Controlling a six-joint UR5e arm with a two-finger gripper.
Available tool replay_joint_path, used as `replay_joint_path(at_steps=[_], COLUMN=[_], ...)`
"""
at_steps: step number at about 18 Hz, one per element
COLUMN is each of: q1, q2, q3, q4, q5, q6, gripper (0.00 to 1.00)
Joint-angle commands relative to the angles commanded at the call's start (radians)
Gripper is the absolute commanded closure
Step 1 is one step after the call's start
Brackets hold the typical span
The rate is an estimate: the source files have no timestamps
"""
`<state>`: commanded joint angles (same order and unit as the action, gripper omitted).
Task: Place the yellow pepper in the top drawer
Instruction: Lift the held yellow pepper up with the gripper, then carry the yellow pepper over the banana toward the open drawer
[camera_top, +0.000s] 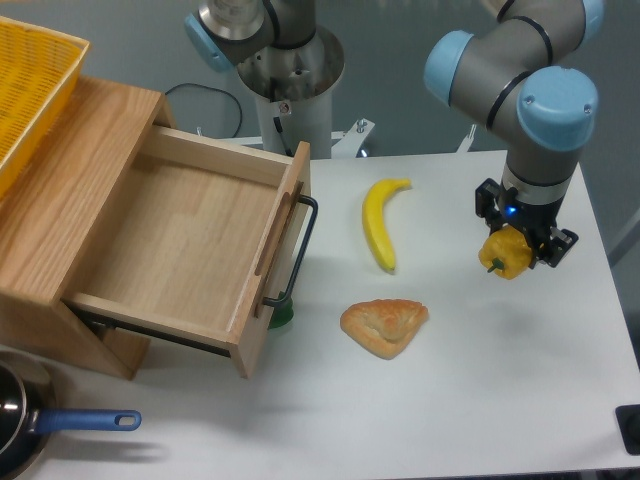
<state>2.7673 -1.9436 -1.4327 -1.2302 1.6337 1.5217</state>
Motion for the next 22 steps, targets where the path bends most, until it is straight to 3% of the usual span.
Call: replay_joint_path(at_steps=[8, 17, 22], q1=[-0.014, -0.067, -0.097], q2=[0.060, 0.238, 0.301], q3=[-0.017, -0.078, -0.078], q4=[-0.086, -0.222, -0.247], q5=[-0.020, -0.126, -0.210], q6=[-0.095, -0.230, -0.336], gripper=[0.77, 0.77, 0.77])
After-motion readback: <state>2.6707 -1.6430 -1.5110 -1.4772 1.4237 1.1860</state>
